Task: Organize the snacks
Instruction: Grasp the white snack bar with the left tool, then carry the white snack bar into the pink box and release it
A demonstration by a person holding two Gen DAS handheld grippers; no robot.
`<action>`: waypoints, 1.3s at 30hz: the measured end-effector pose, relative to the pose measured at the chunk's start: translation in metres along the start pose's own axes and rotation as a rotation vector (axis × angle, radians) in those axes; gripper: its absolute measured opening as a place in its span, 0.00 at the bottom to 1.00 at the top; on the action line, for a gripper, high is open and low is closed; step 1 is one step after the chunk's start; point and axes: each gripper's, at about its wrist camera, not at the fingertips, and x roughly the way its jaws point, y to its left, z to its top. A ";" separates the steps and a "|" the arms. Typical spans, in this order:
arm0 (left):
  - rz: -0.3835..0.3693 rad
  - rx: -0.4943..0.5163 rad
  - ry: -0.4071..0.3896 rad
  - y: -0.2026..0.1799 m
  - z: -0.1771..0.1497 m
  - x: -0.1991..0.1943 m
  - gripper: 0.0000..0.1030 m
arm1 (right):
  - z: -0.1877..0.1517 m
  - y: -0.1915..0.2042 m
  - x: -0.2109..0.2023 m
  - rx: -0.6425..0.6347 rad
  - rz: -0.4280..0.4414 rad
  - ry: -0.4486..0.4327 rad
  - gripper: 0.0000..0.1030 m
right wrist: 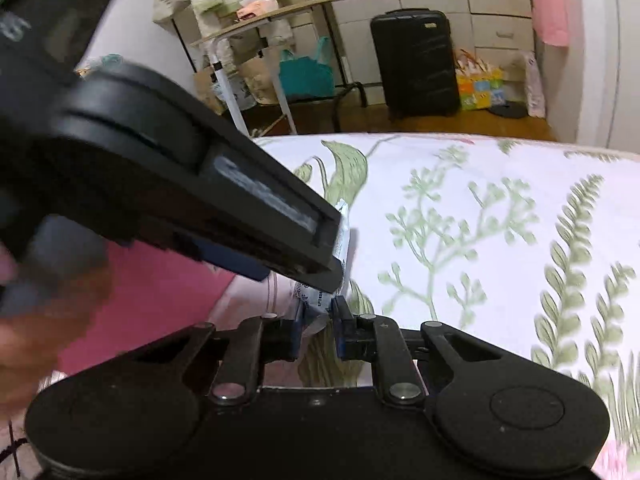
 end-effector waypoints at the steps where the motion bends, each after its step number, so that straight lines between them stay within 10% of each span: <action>1: -0.014 -0.018 0.004 0.000 -0.003 0.005 0.43 | -0.002 0.000 -0.001 0.010 0.001 0.003 0.18; 18: -0.081 -0.048 0.057 0.009 -0.047 -0.028 0.28 | -0.019 0.016 -0.032 0.166 0.052 0.052 0.15; 39: -0.116 -0.003 -0.122 0.049 -0.099 -0.181 0.28 | -0.001 0.112 -0.114 -0.012 0.117 0.034 0.15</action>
